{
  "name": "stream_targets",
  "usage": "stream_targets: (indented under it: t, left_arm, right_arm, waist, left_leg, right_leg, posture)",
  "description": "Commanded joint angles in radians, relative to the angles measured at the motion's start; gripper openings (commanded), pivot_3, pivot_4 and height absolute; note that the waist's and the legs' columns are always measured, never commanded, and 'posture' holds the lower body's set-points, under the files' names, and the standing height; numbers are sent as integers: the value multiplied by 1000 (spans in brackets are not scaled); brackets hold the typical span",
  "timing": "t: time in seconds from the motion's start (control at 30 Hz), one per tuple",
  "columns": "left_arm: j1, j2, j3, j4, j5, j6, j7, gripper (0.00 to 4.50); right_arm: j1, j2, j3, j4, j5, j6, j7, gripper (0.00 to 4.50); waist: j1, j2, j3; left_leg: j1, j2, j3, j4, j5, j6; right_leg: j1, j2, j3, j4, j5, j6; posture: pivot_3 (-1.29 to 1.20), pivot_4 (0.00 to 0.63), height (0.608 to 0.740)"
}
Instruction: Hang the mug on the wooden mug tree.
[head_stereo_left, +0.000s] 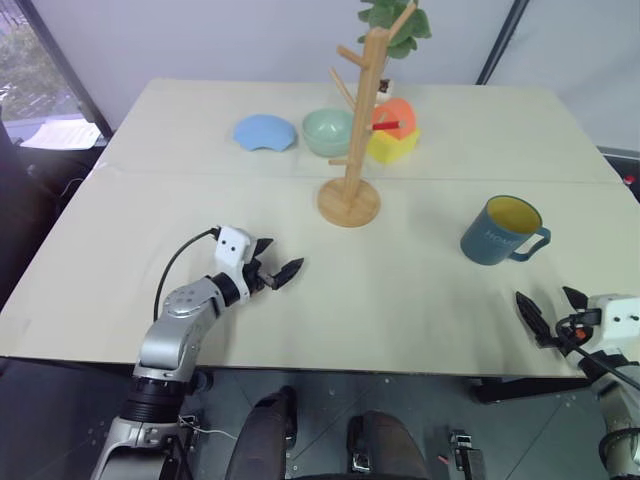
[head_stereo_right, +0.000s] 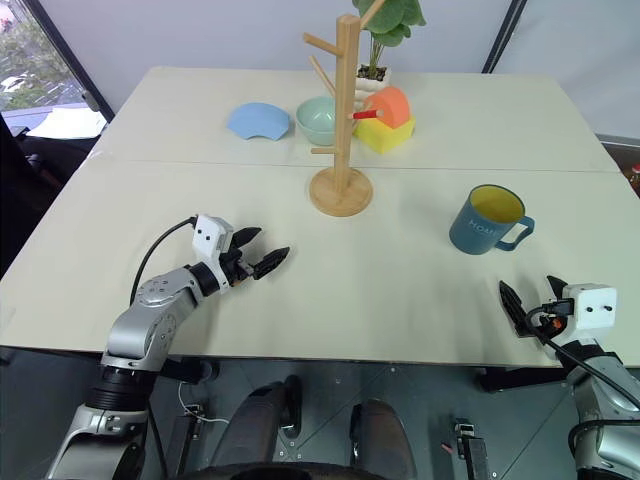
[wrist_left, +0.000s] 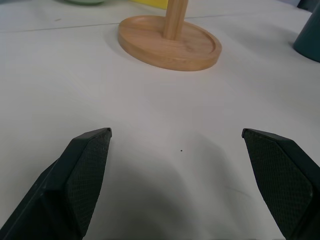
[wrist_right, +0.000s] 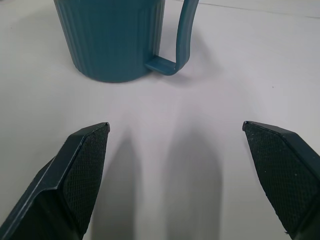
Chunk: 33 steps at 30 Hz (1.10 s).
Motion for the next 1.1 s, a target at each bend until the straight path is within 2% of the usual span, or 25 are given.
stream_targets:
  t: [0.03,0.37,0.63,1.1]
  left_arm:
    - [-12,1,5,-30,-7,-4,-3,4500]
    - [-6,-2,-43,-95,-50,-13,-95,4500]
    - [-55,26,-221,-252,-96,8,-303,4500]
    - [-102,26,-247,-275,-93,7,-332,4500]
  right_arm:
    - [-7,-4,-7,-14,-3,-24,-10,4427]
    - [-34,-24,4,-2,-24,8,-36,4427]
    - [-121,1,10,-24,-35,41,-135,4427]
    - [-222,3,42,47,-78,23,-203,4427]
  waist:
    - [0,0,0]
    - [0,0,0]
    - [-1,2,-1]
    - [-1,4,-2]
  left_leg:
    - [0,0,0,0,0,0]
    - [0,0,0,0,1,1]
    - [0,0,0,1,1,1]
    - [1,0,0,2,2,3]
  right_leg:
    - [0,0,0,0,0,0]
    - [0,0,0,0,0,0]
    - [1,0,0,0,0,0]
    - [2,1,0,1,1,0]
  posture:
    - [0,150,740]
    - [0,150,740]
    - [0,150,740]
    - [0,150,740]
